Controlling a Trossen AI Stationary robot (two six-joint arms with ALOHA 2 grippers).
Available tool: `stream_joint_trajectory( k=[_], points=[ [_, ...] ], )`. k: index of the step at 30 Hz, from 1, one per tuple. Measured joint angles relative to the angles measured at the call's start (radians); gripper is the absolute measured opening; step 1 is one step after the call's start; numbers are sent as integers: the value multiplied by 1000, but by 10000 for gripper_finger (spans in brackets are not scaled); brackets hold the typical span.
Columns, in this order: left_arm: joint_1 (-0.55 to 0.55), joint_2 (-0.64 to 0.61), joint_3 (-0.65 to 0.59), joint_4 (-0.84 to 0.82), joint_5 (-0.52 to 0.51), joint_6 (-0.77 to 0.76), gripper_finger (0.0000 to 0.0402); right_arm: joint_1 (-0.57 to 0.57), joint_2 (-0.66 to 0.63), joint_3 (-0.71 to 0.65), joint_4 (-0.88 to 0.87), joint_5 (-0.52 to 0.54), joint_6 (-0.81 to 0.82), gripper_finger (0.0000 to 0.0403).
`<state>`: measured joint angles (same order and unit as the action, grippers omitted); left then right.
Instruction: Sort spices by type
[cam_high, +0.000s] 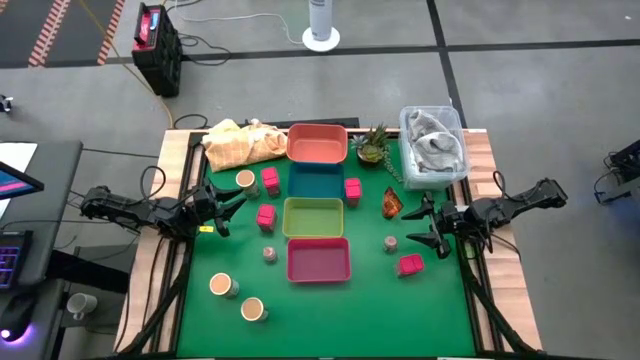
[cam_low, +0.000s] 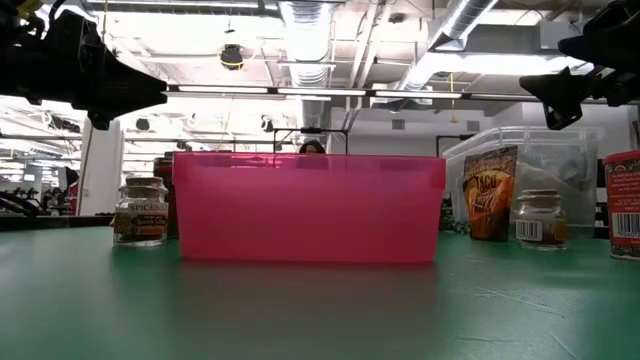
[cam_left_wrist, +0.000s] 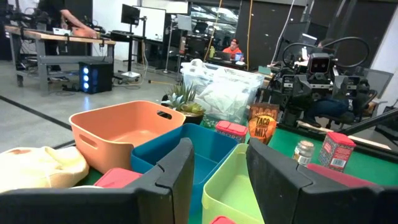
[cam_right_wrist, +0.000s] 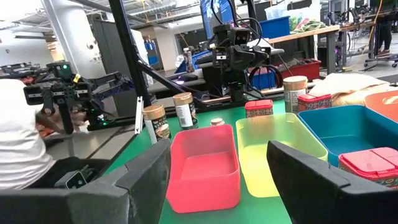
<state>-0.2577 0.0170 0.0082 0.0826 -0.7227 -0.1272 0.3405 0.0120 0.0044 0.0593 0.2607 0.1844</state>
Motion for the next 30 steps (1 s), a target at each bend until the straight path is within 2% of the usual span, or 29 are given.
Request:
stream_joint_trajectory(
  k=[4, 10, 14, 17, 19, 24, 30],
  points=[
    [0, 0, 0, 0, 0, -14, 137, 0, 0, 0, 0, 0, 0, 291],
    [0, 0, 0, 2, 0, -150, 137, 0, 0, 0, 0, 0, 0, 291],
    [0, 0, 0, 2, 0, -156, 137, -1, 0, 0, 0, 1, -3, 291],
    [0, 0, 4, 3, 2, -158, 137, -12, 0, 0, 14, 7, -68, 291],
    [0, 0, 22, -5, 41, -157, 137, -23, 1, 0, 80, 10, -130, 291],
    [-1, 1, 77, -39, 237, -79, 137, -33, 0, 0, 226, 9, -182, 291],
    [-1, 5, 135, -114, 256, -69, 137, -33, 0, 0, 318, 6, -182, 291]
  ],
)
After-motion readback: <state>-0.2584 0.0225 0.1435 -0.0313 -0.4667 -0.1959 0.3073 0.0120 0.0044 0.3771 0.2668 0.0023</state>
